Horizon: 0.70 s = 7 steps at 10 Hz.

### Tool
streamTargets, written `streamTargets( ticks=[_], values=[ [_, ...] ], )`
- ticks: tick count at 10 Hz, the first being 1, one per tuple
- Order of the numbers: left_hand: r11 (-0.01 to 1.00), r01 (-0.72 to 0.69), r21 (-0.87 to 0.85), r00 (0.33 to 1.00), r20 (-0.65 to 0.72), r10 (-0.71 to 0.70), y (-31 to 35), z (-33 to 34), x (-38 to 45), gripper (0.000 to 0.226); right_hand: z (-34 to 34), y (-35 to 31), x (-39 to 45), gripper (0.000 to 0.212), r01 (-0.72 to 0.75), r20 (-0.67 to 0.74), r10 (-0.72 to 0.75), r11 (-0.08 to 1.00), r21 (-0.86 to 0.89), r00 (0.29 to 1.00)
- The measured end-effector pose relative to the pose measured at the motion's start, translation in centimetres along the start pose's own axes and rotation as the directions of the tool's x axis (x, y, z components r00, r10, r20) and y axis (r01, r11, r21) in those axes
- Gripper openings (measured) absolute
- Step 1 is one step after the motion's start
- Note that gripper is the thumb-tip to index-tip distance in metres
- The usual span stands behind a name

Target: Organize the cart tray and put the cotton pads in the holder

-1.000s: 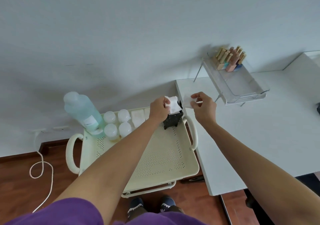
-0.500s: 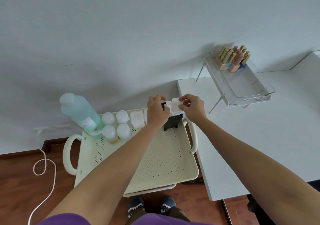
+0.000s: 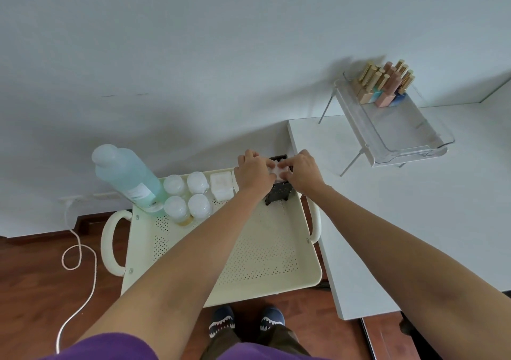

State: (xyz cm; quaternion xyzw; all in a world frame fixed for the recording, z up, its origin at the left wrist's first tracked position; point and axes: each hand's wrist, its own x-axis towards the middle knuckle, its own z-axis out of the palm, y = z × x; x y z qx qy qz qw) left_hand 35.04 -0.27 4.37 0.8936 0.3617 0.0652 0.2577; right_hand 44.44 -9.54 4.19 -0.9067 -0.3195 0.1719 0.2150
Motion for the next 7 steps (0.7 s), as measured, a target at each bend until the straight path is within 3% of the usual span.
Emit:
streamTargets(
  ticks=[3,4,5,7],
  values=[
    [0.989,0.064,0.133,0.997,0.025,-0.068,0.7,0.6,0.4,0.023,0.5,-0.5,0.6,0.027,-0.053,0.084,0.059,0.996,-0.069,0.995],
    [0.993,0.061,0.099,0.997,0.034,-0.065,0.8,0.4,0.4,0.023,0.5,-0.3,0.4,0.026,-0.041,0.067,0.044,0.998,-0.052,0.997],
    [0.999,0.03,-0.025,1.0,-0.001,-0.03,0.4,-0.1,-0.1,0.027,0.2,0.0,-0.3,0.027,-0.023,-0.008,0.024,0.996,0.08,1.0],
    [0.962,-0.077,-0.262,0.972,-0.235,0.014,-2.3,-2.3,-2.4,0.028,-0.5,-0.4,-2.8,0.024,0.103,-0.351,0.019,0.94,0.326,0.936]
  ],
)
